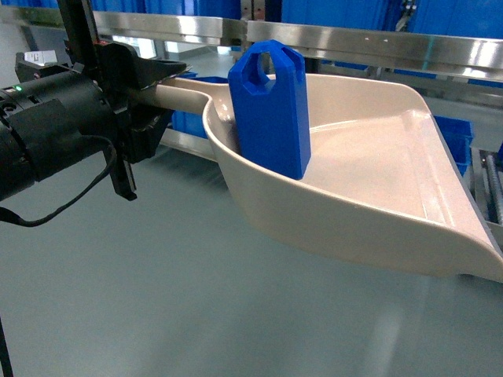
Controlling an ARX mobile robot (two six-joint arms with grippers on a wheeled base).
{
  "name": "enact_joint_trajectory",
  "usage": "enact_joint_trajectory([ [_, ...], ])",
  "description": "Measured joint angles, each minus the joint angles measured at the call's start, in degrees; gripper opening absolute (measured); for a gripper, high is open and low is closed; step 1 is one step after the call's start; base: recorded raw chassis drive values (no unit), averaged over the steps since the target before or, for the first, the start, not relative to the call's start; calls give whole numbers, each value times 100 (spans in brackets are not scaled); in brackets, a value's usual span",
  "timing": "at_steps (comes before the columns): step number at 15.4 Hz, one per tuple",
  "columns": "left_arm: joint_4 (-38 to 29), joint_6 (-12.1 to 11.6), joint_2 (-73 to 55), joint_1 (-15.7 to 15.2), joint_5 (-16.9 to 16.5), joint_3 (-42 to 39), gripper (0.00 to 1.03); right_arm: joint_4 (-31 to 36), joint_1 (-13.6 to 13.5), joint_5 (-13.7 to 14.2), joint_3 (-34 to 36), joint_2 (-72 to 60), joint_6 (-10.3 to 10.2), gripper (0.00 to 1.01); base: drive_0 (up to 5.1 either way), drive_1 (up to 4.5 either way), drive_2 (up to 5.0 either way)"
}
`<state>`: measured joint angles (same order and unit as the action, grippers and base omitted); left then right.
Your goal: Place part in tray to right shelf
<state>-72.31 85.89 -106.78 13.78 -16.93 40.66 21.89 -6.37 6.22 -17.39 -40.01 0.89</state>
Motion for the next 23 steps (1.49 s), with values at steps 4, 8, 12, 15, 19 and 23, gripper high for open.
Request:
enact_joint_trajectory([
  [4, 0, -2, 0, 0, -2, 0, 14, 0, 0, 0, 0, 0, 0, 98, -161, -161, -161],
  [8, 2, 0, 0, 0, 0, 0, 14, 2, 0, 0, 0, 0, 0, 98, -166, -166, -166],
  [12, -2, -2, 0, 0, -2, 0, 14, 2, 0, 0, 0, 0, 0, 98, -168, -168, -168],
  [15, 4, -2, 0, 0, -2, 0, 14, 0, 0, 0, 0, 0, 0, 98, -160, -160, -160],
  [19, -2, -2, 0, 0, 0, 0, 14, 2, 0, 0, 0, 0, 0, 98, -156, -156, -156],
  [23, 4, -2, 0, 0, -2, 0, 14, 0, 0, 0, 0, 0, 0, 98, -161, -161, -161],
])
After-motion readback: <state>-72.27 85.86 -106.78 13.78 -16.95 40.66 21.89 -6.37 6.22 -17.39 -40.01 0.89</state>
